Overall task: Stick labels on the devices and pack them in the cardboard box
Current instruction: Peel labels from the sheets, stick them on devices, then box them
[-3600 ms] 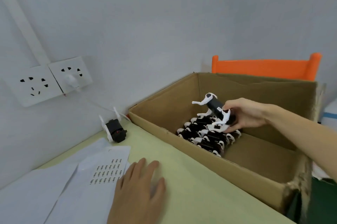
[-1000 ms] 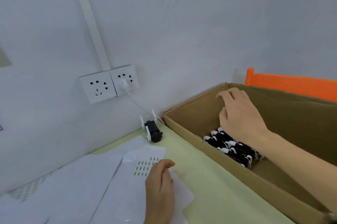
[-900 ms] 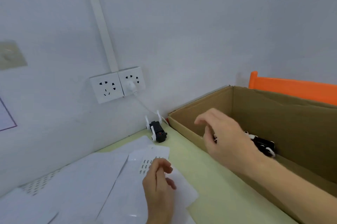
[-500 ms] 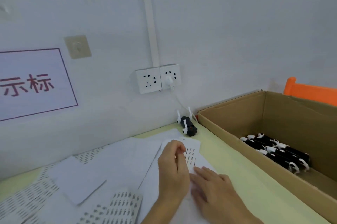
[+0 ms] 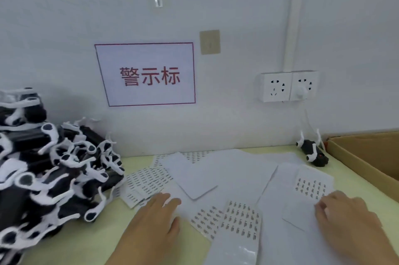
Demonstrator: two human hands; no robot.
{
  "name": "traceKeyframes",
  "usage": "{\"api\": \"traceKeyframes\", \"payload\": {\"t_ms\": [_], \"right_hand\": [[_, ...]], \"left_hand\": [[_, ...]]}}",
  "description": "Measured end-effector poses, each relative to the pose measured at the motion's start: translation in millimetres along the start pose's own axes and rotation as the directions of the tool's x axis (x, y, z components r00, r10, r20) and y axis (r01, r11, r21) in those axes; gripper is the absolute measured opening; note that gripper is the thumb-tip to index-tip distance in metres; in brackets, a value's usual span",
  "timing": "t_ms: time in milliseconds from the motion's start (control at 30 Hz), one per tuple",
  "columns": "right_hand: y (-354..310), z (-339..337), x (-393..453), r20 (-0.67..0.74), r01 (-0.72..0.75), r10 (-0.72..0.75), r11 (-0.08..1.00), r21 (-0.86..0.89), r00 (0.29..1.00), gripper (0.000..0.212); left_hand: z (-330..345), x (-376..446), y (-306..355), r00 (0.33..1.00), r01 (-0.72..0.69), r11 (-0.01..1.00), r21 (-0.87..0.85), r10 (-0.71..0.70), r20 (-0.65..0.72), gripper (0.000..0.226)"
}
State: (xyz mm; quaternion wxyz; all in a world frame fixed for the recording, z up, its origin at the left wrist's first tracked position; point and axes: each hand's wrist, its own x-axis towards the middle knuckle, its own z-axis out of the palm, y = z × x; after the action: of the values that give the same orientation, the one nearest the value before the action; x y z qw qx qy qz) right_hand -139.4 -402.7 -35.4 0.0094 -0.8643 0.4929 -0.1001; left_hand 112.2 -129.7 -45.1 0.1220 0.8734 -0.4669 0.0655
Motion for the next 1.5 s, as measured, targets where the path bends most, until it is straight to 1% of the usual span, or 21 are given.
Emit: {"api": "traceKeyframes", "payload": {"t_ms": [100, 133, 167, 233, 300, 400, 433, 500, 533, 667, 767, 967, 1067, 1167, 1233, 1267, 1300, 1333, 1367, 1433, 1500], "right_hand": [[-37.0, -1.4, -2.4, 0.008, 0.041, -0.043, 0.990, 0.135, 0.999, 0.019], [-52.7, -0.4, -8.0, 0.024, 0.122, -0.130, 0.969, 0.216, 0.991, 0.015], [-69.9, 1.9, -15.3, 0.022, 0.222, -0.241, 0.923, 0.314, 0.970, 0.014], [-104.6, 5.2, -34.1, 0.030, 0.373, -0.427, 0.821, 0.433, 0.904, 0.020], [-134.0, 12.1, -49.1, 0.052, 0.443, -0.506, 0.798, 0.409, 0.861, 0.032], [-160.1, 17.4, -66.8, 0.066, 0.566, -0.586, 0.801, 0.195, 0.807, 0.040], [-164.6, 17.0, -69.8, 0.046, 0.610, -0.621, 0.780, 0.142, 0.783, 0.040], [-162.1, 21.6, -72.4, -0.122, 0.663, -0.652, 0.742, 0.101, 0.748, 0.063], [-160.2, 26.9, -71.7, -0.210, 0.665, -0.638, 0.741, 0.092, 0.741, 0.075], [-161.7, 33.2, -76.4, -0.239, 0.690, -0.657, 0.718, 0.095, 0.715, 0.086], [-161.9, 32.8, -78.9, -0.162, 0.672, -0.656, 0.737, 0.076, 0.737, 0.084], [-160.9, 27.0, -75.2, 0.060, 0.573, -0.585, 0.807, 0.144, 0.809, 0.099], [-156.7, 26.4, -74.6, 0.165, 0.603, -0.628, 0.778, 0.178, 0.761, 0.052], [-154.5, 24.5, -76.9, 0.119, 0.629, -0.648, 0.760, 0.165, 0.752, 0.046], [-162.8, 18.8, -82.0, 0.086, 0.594, -0.611, 0.788, 0.162, 0.787, 0.046], [-163.0, 15.4, -84.4, 0.095, 0.580, -0.608, 0.786, 0.213, 0.789, 0.059], [-161.6, 15.9, -84.7, -0.009, 0.601, -0.616, 0.765, 0.230, 0.788, 0.072], [-160.7, 19.3, -85.7, -0.098, 0.609, -0.604, 0.762, 0.219, 0.791, 0.079], [-160.4, 22.5, -86.7, -0.091, 0.616, -0.611, 0.762, 0.199, 0.786, 0.082], [-163.3, 21.5, -86.7, -0.131, 0.633, -0.620, 0.767, 0.110, 0.774, 0.080], [-162.0, 22.8, -85.5, -0.194, 0.632, -0.614, 0.774, 0.039, 0.765, 0.061]], "left_hand": [[-10.3, -26.3, -14.3, 0.984, -0.096, 0.989, 0.111, 0.112, -0.141, 0.022], [-14.8, -32.7, -14.1, 0.988, -0.076, 0.990, 0.115, 0.090, -0.124, 0.016], [-14.8, -39.3, -15.5, 0.997, -0.043, 0.996, 0.082, 0.048, -0.065, 0.023], [-4.9, -40.4, -23.0, 0.996, 0.011, 0.998, -0.069, -0.016, -0.083, 0.031], [4.7, -37.3, -32.3, 0.988, 0.048, 0.998, -0.037, -0.053, -0.145, 0.033], [7.8, -35.7, -32.9, 0.986, 0.099, 0.995, -0.030, -0.103, -0.134, 0.034], [7.7, -36.5, -33.6, 0.983, 0.115, 0.991, -0.062, -0.123, -0.137, 0.033], [3.8, -40.3, -35.7, 0.970, 0.149, 0.978, -0.147, -0.173, -0.168, 0.031], [0.4, -40.6, -38.3, 0.951, 0.182, 0.965, -0.190, -0.222, -0.214, 0.030], [-20.4, -41.8, -49.4, 0.802, 0.311, 0.874, -0.373, -0.452, -0.391, 0.020], [-27.8, -44.7, -54.8, 0.720, 0.355, 0.802, -0.481, -0.563, -0.406, 0.025], [-36.5, -33.4, -64.8, 0.721, 0.389, 0.693, -0.607, -0.640, -0.267, 0.054], [-39.8, -23.1, -65.6, 0.713, 0.424, 0.672, -0.607, -0.661, -0.234, 0.059], [-40.1, -9.2, -61.1, 0.718, 0.452, 0.694, -0.560, -0.656, -0.234, 0.057], [-37.5, -1.4, -58.5, 0.734, 0.450, 0.712, -0.538, -0.639, -0.232, 0.056], [-34.9, 0.6, -57.6, 0.741, 0.446, 0.713, -0.541, -0.634, -0.224, 0.057], [-32.0, 1.7, -57.3, 0.742, 0.438, 0.715, -0.544, -0.630, -0.230, 0.057], [-28.9, 1.8, -58.1, 0.737, 0.432, 0.723, -0.539, -0.627, -0.251, 0.056], [-26.7, 1.6, -59.4, 0.727, 0.425, 0.730, -0.535, -0.627, -0.279, 0.055], [-25.8, 1.1, -63.4, 0.705, 0.422, 0.746, -0.515, -0.627, -0.331, 0.050], [-27.7, 2.4, -69.3, 0.679, 0.468, 0.778, -0.419, -0.620, -0.393, 0.041]]}}
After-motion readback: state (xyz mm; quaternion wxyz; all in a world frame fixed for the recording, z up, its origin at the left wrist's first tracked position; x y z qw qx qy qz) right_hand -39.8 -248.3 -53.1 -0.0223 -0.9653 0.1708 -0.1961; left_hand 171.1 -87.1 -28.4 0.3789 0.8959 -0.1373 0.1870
